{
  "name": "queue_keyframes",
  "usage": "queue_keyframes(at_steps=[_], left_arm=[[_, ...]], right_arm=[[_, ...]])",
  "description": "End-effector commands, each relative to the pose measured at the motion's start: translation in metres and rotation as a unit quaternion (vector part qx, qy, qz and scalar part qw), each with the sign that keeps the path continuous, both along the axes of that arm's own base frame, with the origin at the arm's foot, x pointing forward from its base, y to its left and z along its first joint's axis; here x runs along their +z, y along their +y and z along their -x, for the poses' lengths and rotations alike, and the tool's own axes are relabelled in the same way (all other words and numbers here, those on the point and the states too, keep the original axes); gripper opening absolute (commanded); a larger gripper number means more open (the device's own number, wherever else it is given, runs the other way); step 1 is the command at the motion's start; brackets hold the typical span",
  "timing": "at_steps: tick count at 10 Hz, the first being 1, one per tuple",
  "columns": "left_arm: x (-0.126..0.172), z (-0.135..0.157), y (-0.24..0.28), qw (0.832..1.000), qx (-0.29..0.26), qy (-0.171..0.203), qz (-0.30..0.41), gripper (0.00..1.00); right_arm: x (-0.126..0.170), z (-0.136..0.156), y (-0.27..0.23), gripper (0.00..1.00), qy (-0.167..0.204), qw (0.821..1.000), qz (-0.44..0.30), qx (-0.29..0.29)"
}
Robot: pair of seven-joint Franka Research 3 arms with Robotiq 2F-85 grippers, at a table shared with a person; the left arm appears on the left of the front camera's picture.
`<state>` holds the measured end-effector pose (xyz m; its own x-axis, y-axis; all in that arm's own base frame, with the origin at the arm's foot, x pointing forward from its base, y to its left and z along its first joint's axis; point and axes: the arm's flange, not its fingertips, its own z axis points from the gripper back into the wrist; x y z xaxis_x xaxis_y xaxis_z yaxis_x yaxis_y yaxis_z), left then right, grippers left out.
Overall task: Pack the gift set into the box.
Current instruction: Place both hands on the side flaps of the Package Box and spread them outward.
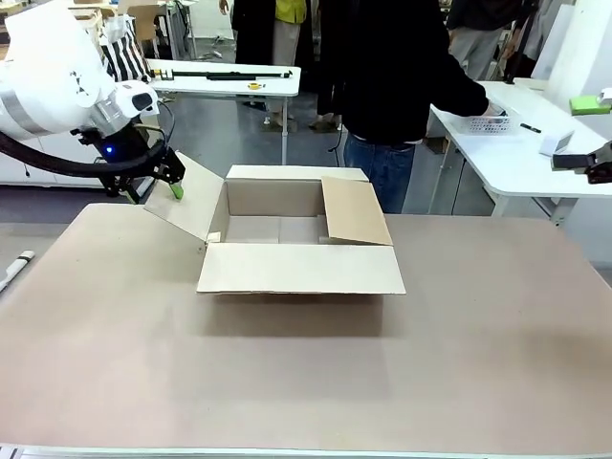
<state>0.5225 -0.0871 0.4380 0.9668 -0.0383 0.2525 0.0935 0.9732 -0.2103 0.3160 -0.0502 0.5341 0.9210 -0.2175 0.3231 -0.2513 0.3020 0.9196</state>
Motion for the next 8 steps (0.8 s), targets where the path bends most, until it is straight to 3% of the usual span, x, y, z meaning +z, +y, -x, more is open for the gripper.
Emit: queue_keyframes(at_steps=[1,6,7,8], left_arm=[[0.007,0.000,-0.003,0.999,0.033,0.020,-0.027,1.00],[0.007,0.000,-0.003,0.999,0.033,0.020,-0.027,1.00],[0.007,0.000,-0.003,0.999,0.033,0.020,-0.027,1.00],[0.007,0.000,-0.003,0.999,0.033,0.020,-0.027,1.00]], right_arm=[[0.001,-0.003,0.000,1.00,-0.016,1.000,-0.006,0.003],[0.001,-0.003,0.000,1.00,-0.016,1.000,-0.006,0.003],[0.000,0.000,0.000,1.00,0.000,1.000,0.000,0.000],[0.013,-0.015,0.039,1.00,-0.014,0.998,0.034,0.048]])
